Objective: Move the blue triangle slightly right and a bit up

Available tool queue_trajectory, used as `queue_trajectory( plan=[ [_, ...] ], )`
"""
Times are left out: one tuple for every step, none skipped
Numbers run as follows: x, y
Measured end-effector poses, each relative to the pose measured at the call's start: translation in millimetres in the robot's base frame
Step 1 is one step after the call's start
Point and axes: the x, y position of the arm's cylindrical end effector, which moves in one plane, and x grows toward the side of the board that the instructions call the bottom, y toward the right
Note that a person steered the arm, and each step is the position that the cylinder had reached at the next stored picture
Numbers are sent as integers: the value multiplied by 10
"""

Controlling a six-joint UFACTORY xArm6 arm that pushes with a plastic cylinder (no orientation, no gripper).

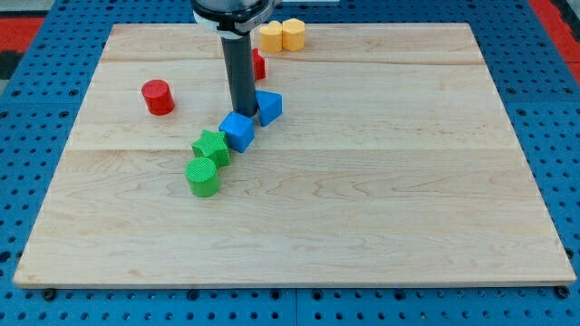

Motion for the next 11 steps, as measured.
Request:
queue_trajectory(
  plan=[
    [48,181],
    [48,325],
    [39,386],
    [92,485],
    [334,605],
    [353,698],
    [276,698],
    [174,698],
    [158,698],
    [163,692],
    [162,465]
  ],
)
